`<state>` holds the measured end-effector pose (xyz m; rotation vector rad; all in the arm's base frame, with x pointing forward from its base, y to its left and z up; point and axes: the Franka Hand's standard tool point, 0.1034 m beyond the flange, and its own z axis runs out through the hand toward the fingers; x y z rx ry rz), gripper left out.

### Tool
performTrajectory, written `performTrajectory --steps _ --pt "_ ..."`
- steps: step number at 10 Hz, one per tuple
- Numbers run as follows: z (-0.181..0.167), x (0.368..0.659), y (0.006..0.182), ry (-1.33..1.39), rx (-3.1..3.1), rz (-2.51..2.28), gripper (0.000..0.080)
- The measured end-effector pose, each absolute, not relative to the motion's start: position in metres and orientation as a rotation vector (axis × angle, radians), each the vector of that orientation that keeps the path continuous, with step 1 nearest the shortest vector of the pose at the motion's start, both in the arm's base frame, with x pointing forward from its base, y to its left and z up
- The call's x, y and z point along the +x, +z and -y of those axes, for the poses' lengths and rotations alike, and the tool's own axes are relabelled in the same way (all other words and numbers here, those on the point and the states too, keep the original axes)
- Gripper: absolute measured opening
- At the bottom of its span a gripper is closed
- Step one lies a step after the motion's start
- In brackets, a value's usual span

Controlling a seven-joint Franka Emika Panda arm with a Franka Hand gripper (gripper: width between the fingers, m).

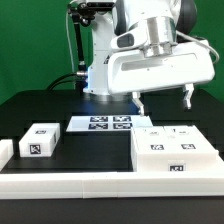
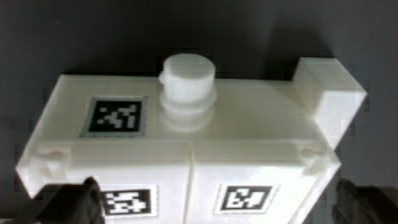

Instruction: Assemble cabinet

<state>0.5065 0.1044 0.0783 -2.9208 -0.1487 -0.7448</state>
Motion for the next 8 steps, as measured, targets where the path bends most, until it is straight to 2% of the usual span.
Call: performTrajectory --steps 2,3,6,8 --pt "-0.095 0.479 0.054 -0.676 -2.951 0.156 0.0649" --pt "-0.085 0.478 0.051 -0.644 -2.965 0.139 0.0649" --pt "-0.088 0.475 0.045 -0.579 -2.978 0.152 0.0649" --pt "-0.105 0.479 0.037 -0.546 -2.992 0.099 0.0649"
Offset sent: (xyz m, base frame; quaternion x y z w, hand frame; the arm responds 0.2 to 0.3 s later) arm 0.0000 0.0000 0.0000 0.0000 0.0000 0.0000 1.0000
